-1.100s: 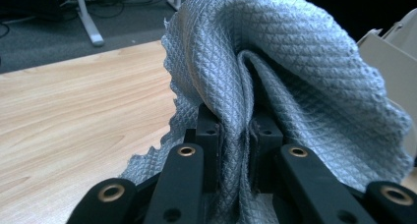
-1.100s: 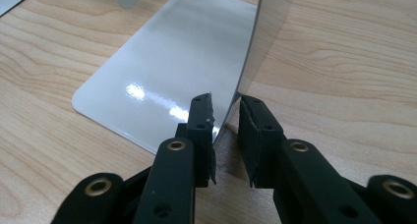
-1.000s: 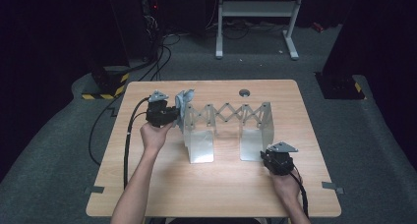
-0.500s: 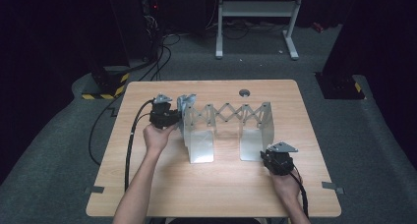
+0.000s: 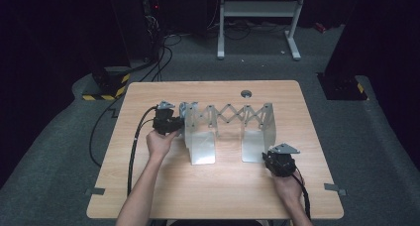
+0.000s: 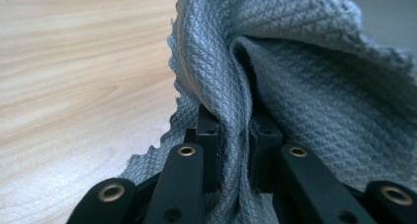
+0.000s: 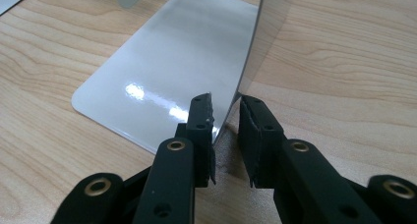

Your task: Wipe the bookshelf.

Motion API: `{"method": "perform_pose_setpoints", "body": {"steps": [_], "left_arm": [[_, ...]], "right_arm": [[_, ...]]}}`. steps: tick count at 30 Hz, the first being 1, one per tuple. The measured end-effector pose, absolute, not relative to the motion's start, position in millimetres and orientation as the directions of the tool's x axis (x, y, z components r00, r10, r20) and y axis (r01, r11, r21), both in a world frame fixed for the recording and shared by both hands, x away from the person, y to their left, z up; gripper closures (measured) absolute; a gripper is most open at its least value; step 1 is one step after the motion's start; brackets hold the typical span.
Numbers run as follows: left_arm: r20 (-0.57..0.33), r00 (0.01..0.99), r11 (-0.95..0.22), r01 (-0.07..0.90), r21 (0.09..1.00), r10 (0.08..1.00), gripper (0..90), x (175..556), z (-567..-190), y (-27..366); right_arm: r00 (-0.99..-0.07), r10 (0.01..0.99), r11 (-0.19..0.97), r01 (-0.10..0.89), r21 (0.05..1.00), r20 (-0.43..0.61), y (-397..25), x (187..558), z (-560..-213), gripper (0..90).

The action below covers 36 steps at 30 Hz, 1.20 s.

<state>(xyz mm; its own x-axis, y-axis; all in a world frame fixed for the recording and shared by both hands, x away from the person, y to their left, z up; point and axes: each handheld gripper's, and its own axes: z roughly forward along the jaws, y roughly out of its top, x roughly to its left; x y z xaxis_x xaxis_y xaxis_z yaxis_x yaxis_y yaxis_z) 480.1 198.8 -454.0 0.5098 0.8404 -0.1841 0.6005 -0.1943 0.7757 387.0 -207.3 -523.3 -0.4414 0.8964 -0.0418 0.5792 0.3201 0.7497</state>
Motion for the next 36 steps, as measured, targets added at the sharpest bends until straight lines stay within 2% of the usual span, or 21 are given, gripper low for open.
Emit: {"method": "perform_pose_setpoints", "body": {"steps": [6, 14, 23, 27, 36], "left_arm": [[-0.163, 0.504, -0.221, 0.617, 0.755, 0.848, 78.5, 483.3, -463.2, 196.0], [-0.181, 0.49, -0.219, 0.65, 0.728, 0.853, 78.5, 485.0, -484.8, 194.7], [-0.131, 0.488, -0.274, 0.67, 0.69, 0.863, 78.5, 487.3, -502.9, 188.8], [-0.15, 0.48, -0.26, 0.681, 0.685, 0.864, 78.5, 486.6, -511.4, 189.4], [-0.155, 0.494, -0.254, 0.661, 0.706, 0.855, 78.4, 477.5, -497.1, 192.4]], "right_arm": [[-0.442, 0.896, 0.322, 0.578, 0.75, -0.043, -207.2, 387.0, -523.3, 75.9], [-0.442, 0.896, 0.322, 0.578, 0.75, -0.044, -207.1, 387.0, -523.3, 75.8], [-0.442, 0.896, 0.322, 0.578, 0.75, -0.044, -207.1, 387.0, -523.3, 75.8], [-0.442, 0.896, 0.322, 0.578, 0.75, -0.043, -207.2, 387.0, -523.3, 75.8], [-0.442, 0.896, 0.321, 0.578, 0.75, -0.043, -207.2, 387.0, -523.3, 75.7]]}}
